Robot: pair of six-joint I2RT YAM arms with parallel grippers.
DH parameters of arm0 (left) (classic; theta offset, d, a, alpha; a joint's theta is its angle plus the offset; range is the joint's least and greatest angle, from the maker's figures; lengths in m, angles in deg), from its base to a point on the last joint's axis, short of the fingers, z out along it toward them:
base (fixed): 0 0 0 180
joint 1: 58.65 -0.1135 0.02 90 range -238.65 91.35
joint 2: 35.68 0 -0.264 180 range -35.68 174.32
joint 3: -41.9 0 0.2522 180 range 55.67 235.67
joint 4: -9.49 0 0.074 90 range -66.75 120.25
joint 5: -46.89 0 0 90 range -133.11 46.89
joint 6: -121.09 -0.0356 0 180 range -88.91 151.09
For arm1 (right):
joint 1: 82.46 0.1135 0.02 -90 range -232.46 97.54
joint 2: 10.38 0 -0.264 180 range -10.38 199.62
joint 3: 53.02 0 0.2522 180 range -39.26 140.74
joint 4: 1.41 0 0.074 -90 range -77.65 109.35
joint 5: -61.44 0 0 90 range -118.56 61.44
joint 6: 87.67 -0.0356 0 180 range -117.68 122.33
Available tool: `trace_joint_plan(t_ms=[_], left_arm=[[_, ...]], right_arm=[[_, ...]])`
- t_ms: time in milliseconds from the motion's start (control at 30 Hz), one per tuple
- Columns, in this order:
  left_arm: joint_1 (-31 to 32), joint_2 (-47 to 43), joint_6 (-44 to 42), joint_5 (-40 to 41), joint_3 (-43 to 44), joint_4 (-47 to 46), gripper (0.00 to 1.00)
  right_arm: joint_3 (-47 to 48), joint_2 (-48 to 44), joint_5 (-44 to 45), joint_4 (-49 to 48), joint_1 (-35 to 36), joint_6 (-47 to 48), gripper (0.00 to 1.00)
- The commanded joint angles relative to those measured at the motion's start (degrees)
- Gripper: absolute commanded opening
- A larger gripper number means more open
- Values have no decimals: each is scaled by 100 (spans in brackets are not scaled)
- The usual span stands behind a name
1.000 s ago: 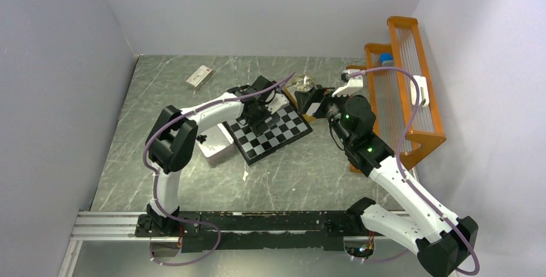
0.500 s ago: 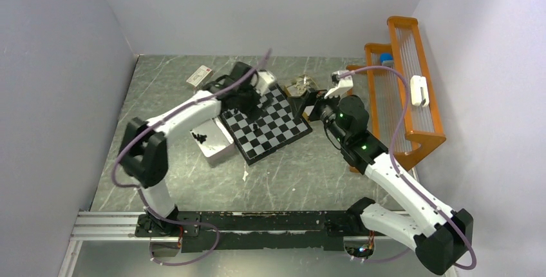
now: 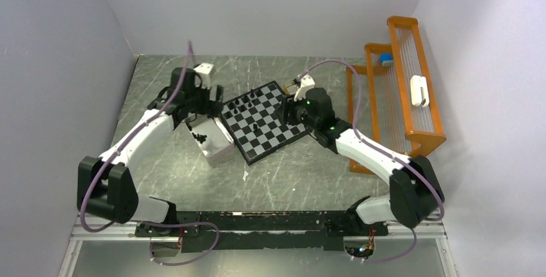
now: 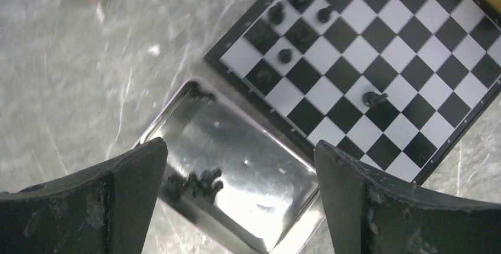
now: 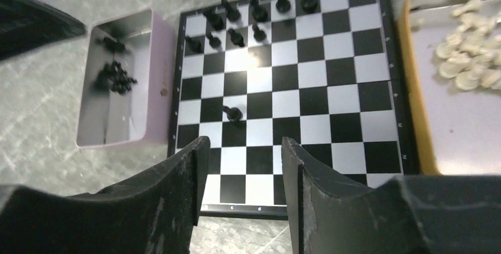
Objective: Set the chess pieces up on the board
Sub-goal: Place the chess piece on the chessboard, then pick up the chess piece from the chessboard.
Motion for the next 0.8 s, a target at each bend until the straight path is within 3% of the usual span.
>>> trace_joint_plan(t_ms=[0,200,400,567,767], left_arm=[[-894,-554,978,-740,-545,-167,99],[-1199,-883,1296,-1739,-1218,-199,99],[-1192,-1506,1157,-1266,-1630,-101,99],[-1177,-1660,1238,-440,-1353,424,99],[-1121,-1649,1203,-915,-1426,330,99]], right_arm=[[486,650,-618,-119,125,402,49],[1253,1823,-1292,167,318,1128,44],[1717,2515,-1799,349,341,1934,45],[2150,3014,-1964,623,401,2498,49],[2599,3539,-2025,1072,427,3164,52]])
